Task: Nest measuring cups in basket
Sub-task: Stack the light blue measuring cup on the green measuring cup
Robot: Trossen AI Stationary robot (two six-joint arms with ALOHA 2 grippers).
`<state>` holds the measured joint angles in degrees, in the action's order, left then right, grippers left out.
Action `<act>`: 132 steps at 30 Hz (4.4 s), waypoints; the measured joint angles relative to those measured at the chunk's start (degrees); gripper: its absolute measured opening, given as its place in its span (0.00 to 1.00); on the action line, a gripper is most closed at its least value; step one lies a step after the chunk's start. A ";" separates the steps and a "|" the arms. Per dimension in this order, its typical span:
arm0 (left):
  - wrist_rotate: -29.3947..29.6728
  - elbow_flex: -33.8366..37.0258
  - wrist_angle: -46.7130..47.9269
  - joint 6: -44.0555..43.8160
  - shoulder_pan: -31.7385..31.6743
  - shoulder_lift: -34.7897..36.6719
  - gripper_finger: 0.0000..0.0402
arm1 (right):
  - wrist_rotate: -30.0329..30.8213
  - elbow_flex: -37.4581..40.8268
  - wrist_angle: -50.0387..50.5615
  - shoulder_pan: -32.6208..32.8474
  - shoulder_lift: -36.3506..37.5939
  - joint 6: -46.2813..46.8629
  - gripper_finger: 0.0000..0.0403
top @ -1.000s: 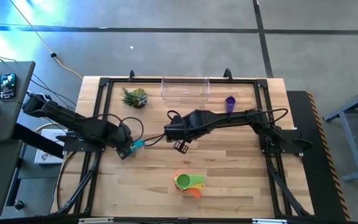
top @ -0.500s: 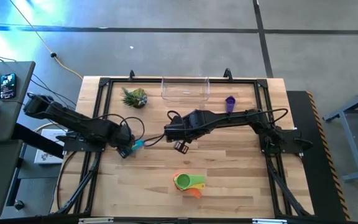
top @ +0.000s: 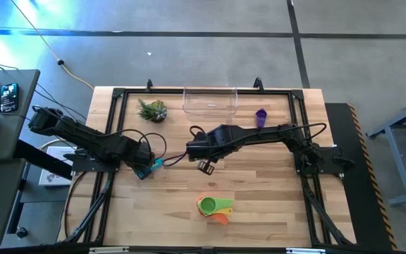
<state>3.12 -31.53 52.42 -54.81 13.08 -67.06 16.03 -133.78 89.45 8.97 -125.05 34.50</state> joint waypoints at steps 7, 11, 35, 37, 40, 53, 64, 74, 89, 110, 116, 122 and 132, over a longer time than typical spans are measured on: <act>0.85 -0.02 -2.05 3.03 0.00 0.05 0.02 | 0.00 0.00 0.02 0.00 0.00 0.00 0.17; 0.71 -0.02 -5.35 4.07 0.02 0.04 0.01 | 0.00 0.00 0.02 0.00 -0.02 0.48 0.17; -2.89 -6.36 -29.62 16.77 -6.39 -2.38 0.01 | 14.34 0.07 0.54 -2.66 10.18 14.58 0.17; -2.91 -8.33 -29.52 18.68 -7.52 -4.12 0.01 | 15.06 0.07 0.54 -2.98 11.34 14.57 0.17; -2.91 -12.01 -28.36 21.78 -8.92 -7.28 0.01 | 15.44 0.02 0.57 -3.39 12.61 14.50 0.17; -4.32 -25.99 -21.24 33.34 -12.92 -22.63 0.02 | 15.28 0.04 0.57 -5.08 12.98 11.54 0.17; -7.79 -27.12 -19.87 34.47 -13.86 -30.36 0.02 | 14.99 0.04 0.57 -5.25 12.98 10.01 0.17; -7.97 -27.12 -19.22 34.41 -13.84 -31.03 0.02 | 15.02 0.04 0.57 -5.25 12.98 8.74 0.17; -8.14 -27.12 -19.06 34.10 -13.84 -31.03 0.05 | 15.02 0.04 0.57 -5.25 12.98 8.50 0.17; -7.50 -27.08 -12.56 30.91 -13.90 -22.63 0.16 | 14.65 0.04 0.18 -5.25 12.96 8.48 0.17; -5.27 -27.04 -5.34 30.90 -13.90 -15.05 0.16 | 12.29 0.04 -1.33 -5.25 12.96 5.32 0.17; -3.42 -27.04 0.48 29.36 -13.86 -7.18 0.16 | 9.52 0.04 -6.31 -5.22 12.94 2.02 0.17; -2.38 -27.12 4.14 26.46 -13.75 4.21 0.16 | 4.64 0.02 -13.96 -5.18 12.10 -3.95 0.32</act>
<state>0.74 -58.65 56.57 -28.35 -0.67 -62.85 20.67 -133.75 75.50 3.79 -112.96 30.55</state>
